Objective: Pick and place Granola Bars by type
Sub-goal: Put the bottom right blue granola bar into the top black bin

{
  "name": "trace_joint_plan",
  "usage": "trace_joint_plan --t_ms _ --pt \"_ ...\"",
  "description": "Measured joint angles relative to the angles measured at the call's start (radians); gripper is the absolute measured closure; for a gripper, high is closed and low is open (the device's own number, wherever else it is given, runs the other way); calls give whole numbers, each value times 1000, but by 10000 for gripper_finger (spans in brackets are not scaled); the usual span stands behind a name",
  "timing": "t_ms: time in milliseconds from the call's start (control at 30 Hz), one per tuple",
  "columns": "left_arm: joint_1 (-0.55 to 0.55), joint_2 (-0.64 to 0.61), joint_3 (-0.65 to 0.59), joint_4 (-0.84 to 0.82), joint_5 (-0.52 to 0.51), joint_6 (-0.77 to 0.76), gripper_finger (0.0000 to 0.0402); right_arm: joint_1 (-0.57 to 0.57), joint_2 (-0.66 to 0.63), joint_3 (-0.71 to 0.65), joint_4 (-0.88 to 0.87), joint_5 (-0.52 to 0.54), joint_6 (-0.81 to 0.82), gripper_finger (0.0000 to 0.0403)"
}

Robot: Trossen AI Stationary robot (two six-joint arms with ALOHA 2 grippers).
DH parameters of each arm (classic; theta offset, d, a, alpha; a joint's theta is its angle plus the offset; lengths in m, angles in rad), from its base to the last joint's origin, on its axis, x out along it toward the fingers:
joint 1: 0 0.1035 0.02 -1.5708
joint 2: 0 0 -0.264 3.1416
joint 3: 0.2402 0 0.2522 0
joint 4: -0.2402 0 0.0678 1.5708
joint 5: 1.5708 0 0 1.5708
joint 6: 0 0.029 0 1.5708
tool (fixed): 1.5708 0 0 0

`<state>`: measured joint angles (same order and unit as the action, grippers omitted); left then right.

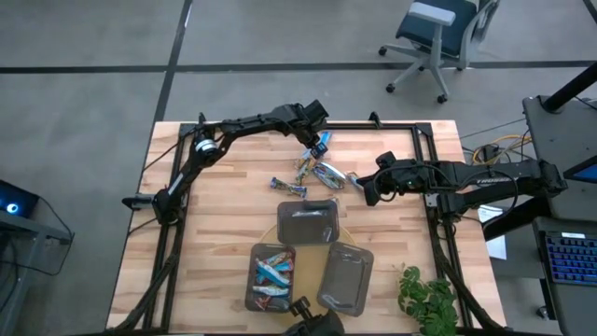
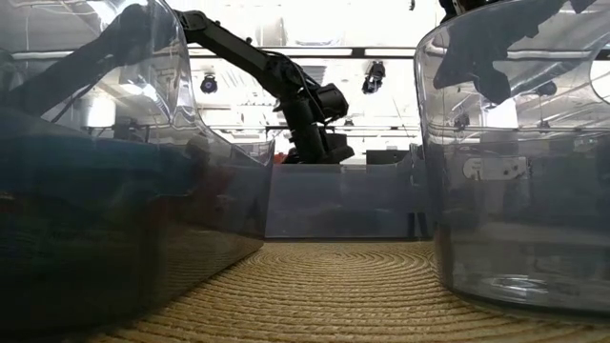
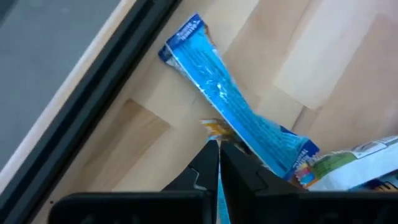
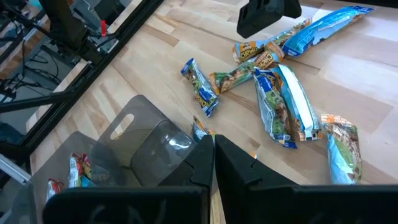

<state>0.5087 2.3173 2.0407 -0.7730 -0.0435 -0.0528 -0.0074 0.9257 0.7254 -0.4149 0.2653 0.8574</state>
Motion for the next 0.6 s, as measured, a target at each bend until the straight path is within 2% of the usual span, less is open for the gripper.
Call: trace_joint_plan --t_ms 167,367,600 --pt "-3 -17 -1 -32 34 -23 401 -6 0 0 0 0 20 394" --pt "-11 -149 0 -9 77 -74 401 -72 18 -1 1 -14 56 394" --pt "-18 -325 -8 32 87 -71 401 -248 120 25 2 -161 -7 394"
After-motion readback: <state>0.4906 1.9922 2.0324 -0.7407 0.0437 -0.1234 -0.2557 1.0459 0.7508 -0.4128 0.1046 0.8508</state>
